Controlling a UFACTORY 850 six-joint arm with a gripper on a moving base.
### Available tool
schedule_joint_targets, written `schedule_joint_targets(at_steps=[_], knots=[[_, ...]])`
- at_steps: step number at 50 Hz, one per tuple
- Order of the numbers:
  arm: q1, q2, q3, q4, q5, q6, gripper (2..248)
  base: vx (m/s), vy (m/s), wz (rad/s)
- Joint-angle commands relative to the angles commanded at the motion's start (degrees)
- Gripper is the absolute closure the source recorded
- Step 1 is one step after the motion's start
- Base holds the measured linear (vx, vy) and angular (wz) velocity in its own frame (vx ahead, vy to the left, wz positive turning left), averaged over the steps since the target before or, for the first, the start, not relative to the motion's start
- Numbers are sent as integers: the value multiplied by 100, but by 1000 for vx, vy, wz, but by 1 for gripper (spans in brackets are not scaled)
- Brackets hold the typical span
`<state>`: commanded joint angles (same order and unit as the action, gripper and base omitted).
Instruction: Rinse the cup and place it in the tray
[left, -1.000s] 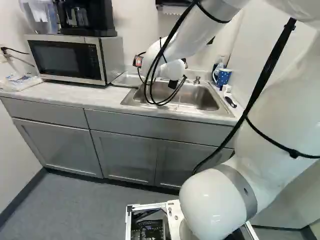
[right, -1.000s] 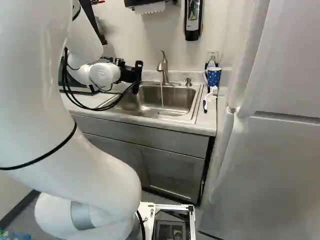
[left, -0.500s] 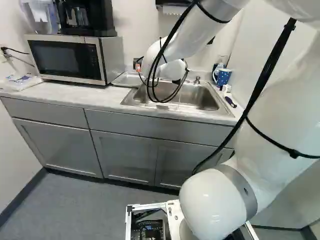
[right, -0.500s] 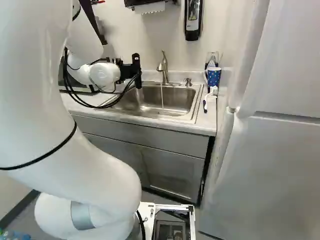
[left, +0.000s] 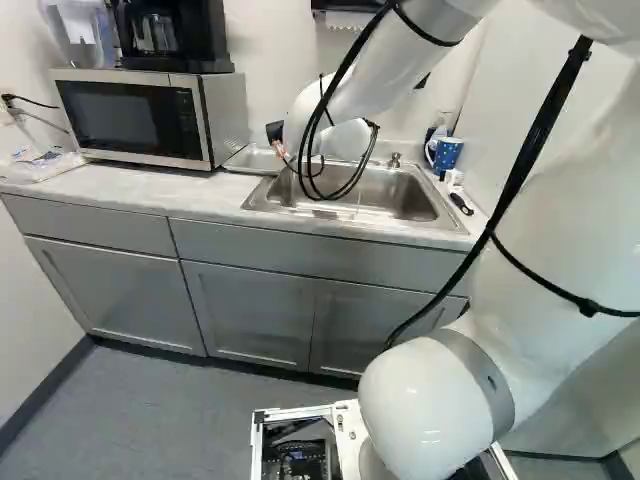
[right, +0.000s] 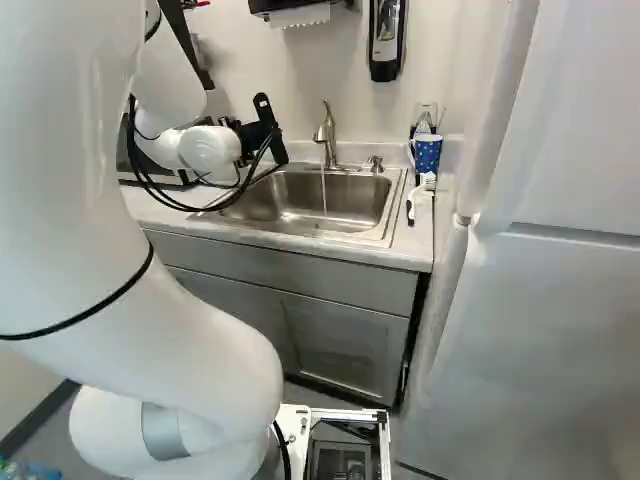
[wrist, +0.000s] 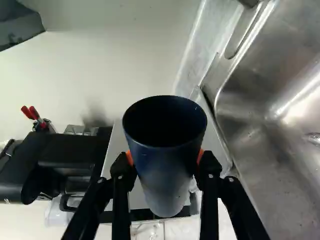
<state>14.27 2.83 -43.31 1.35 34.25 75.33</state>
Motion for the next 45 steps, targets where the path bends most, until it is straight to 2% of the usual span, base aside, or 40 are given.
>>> schedule_joint_targets(at_steps=[45], knots=[[0, 0, 0, 0, 0, -2709, 124, 0, 0, 0]])
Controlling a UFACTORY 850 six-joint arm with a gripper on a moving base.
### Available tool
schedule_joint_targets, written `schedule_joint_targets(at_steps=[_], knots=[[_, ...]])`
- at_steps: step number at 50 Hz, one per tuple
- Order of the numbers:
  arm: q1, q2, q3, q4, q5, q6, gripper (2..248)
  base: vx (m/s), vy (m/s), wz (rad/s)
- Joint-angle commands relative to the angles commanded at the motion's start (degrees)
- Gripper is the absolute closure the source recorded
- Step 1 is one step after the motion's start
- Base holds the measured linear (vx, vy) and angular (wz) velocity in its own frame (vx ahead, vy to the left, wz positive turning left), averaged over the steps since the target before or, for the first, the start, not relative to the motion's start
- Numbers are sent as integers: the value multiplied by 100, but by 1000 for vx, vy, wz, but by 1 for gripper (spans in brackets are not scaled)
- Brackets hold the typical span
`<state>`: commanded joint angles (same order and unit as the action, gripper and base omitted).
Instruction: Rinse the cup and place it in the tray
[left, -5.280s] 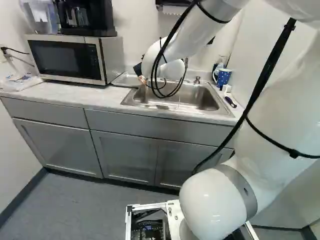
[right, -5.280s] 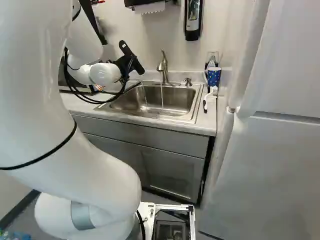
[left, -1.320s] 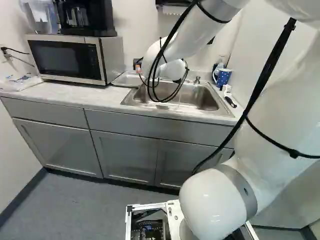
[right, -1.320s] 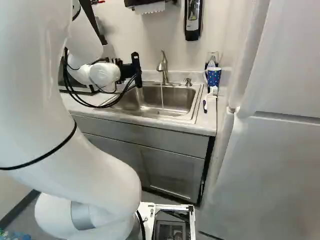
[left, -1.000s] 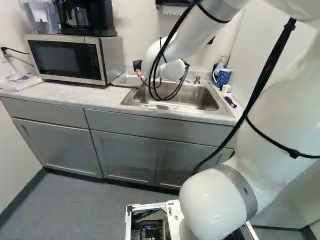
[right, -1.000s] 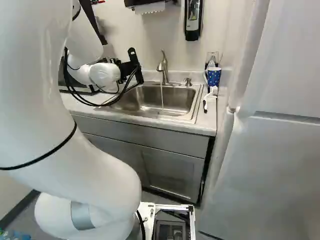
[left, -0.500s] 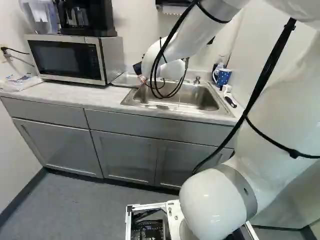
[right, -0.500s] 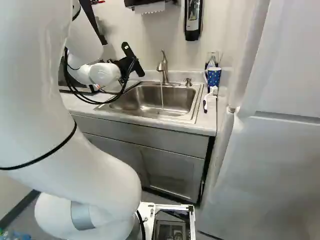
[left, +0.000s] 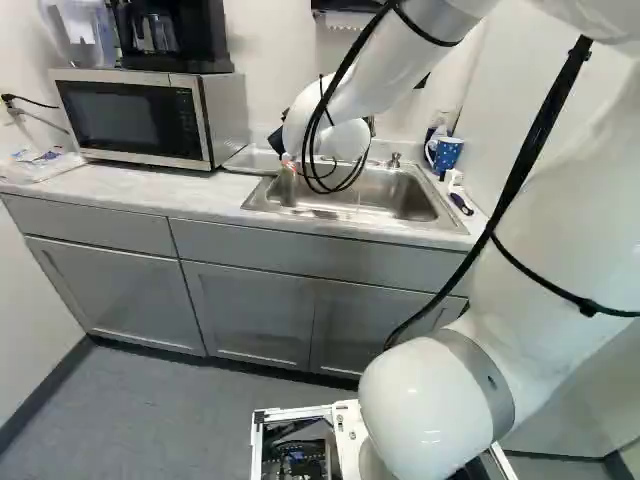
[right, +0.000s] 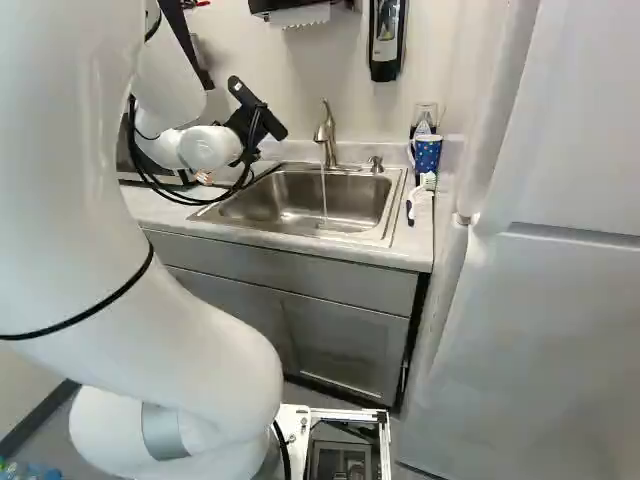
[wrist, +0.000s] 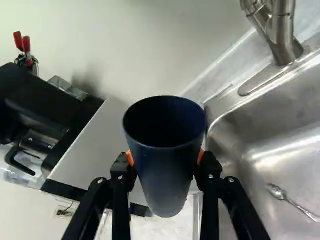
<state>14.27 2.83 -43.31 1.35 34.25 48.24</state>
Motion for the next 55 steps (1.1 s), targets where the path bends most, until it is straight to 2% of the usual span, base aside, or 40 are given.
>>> schedule_joint_targets(at_steps=[55], knots=[[0, 0, 0, 0, 0, -3313, 124, 0, 0, 0]])
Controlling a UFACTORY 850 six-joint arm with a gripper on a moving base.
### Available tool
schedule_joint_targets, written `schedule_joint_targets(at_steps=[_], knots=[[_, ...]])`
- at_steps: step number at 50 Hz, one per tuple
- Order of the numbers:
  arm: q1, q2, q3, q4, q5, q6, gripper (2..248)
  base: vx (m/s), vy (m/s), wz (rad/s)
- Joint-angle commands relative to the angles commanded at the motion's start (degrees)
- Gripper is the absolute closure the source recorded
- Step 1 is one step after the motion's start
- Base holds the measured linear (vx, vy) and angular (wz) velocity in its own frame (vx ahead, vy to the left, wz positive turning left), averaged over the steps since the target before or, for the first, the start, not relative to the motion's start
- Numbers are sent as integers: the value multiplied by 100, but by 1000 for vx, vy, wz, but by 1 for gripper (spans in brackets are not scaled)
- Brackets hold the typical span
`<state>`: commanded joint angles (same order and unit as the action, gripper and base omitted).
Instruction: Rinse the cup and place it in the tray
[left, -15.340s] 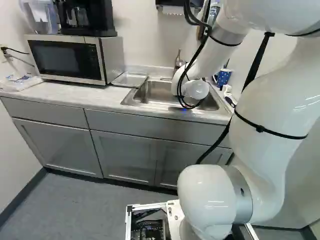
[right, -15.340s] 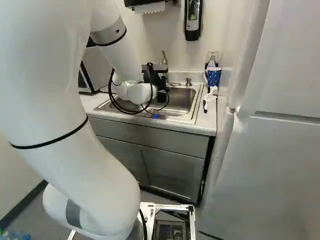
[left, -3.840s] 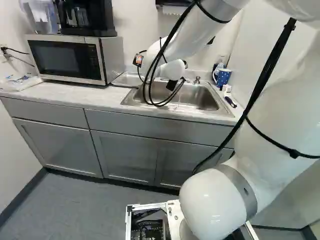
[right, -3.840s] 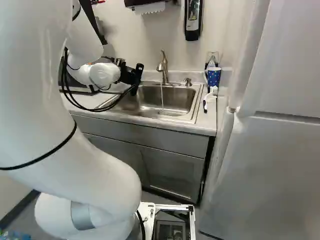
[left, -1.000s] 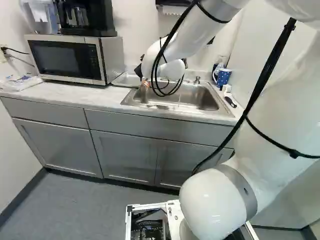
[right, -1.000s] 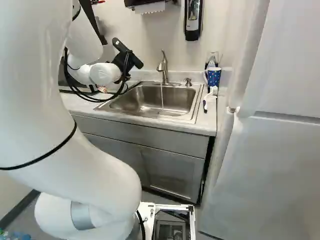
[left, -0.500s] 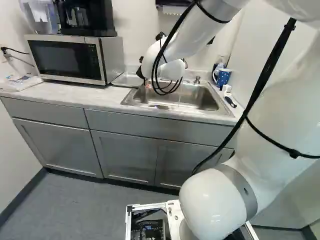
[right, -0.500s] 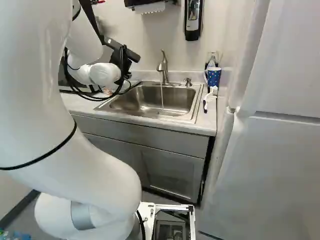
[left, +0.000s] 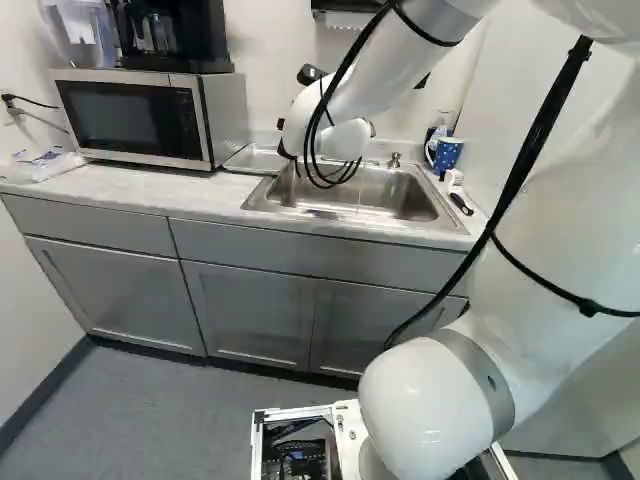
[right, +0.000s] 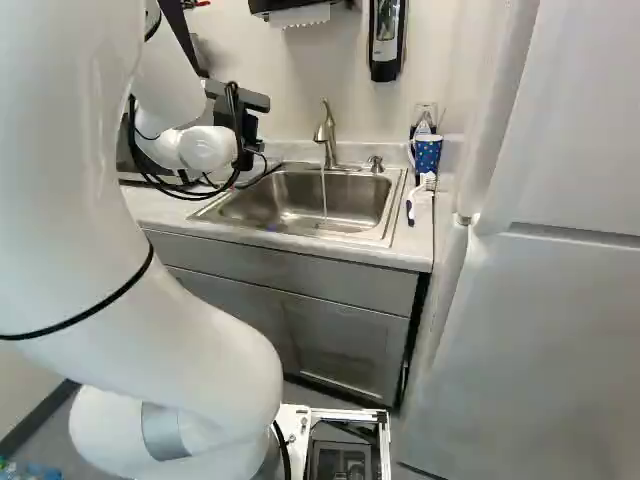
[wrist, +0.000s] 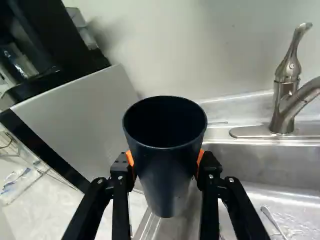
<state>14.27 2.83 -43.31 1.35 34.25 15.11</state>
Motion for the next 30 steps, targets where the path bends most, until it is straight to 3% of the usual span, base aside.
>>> schedule_joint_targets(at_steps=[28, 30], knots=[[0, 0, 0, 0, 0, -1694, 124, 0, 0, 0], [0, 0, 0, 0, 0, -1701, 124, 0, 0, 0]])
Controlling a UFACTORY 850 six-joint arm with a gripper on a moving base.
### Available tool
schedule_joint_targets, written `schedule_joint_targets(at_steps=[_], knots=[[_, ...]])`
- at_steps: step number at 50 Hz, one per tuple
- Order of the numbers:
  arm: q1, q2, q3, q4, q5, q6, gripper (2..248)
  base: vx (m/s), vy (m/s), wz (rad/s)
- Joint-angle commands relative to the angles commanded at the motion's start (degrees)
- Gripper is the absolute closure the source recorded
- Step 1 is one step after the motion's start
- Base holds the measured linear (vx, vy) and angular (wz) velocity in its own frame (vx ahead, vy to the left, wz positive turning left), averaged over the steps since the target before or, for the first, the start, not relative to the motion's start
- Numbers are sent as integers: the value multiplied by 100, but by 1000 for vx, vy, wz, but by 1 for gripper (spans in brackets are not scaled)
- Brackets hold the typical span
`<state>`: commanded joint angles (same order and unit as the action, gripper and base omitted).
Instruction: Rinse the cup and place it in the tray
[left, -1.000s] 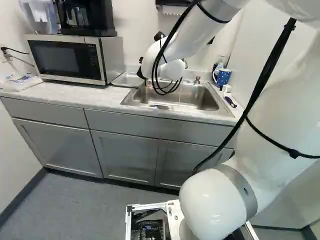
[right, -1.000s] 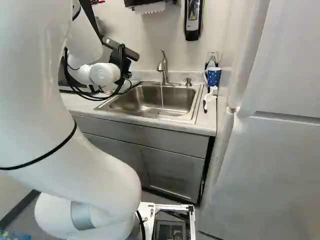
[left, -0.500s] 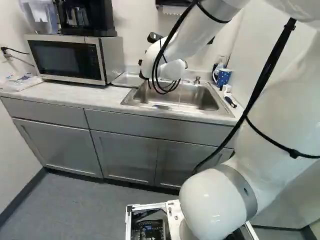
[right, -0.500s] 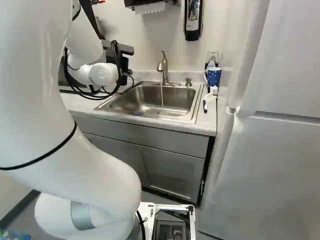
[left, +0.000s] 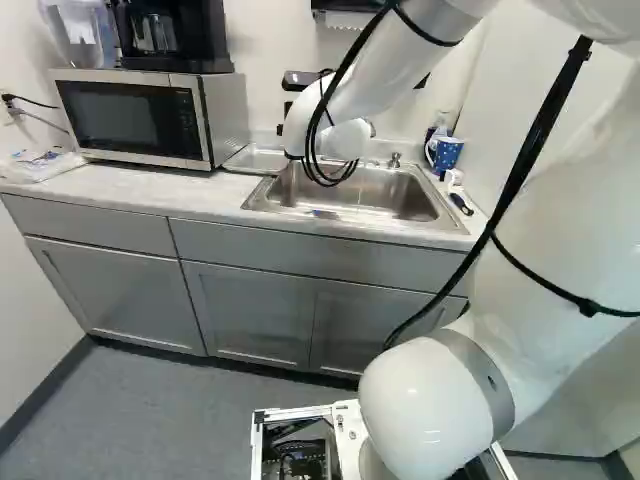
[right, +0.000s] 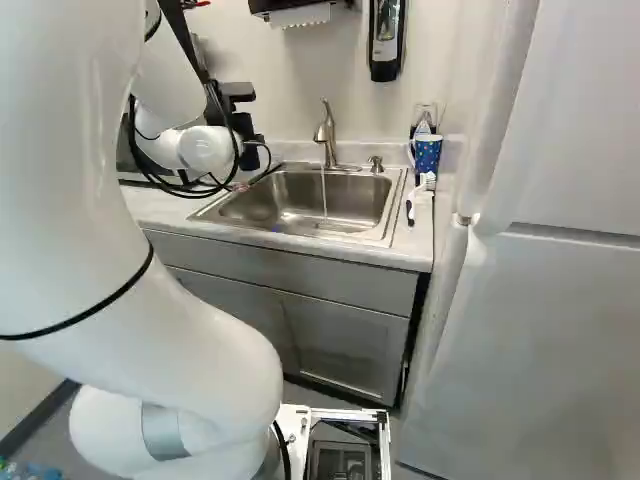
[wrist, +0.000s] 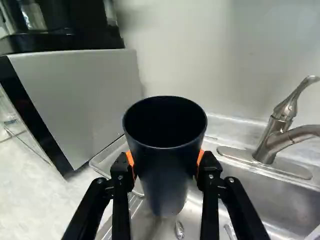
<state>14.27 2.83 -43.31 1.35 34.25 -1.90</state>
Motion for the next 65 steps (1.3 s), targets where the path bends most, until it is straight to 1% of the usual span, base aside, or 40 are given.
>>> schedule_joint_targets(at_steps=[8, 14, 21, 40, 65], knots=[[-1, -10, -10, 0, 0, 0, 124, 0, 0, 0], [4, -124, -122, 0, 0, 0, 124, 0, 0, 0], [37, -323, -320, 0, 0, 0, 124, 0, 0, 0], [203, -870, -884, 0, 0, 0, 124, 0, 0, 0], [281, -1657, -1742, 0, 0, 0, 124, 0, 0, 0]])
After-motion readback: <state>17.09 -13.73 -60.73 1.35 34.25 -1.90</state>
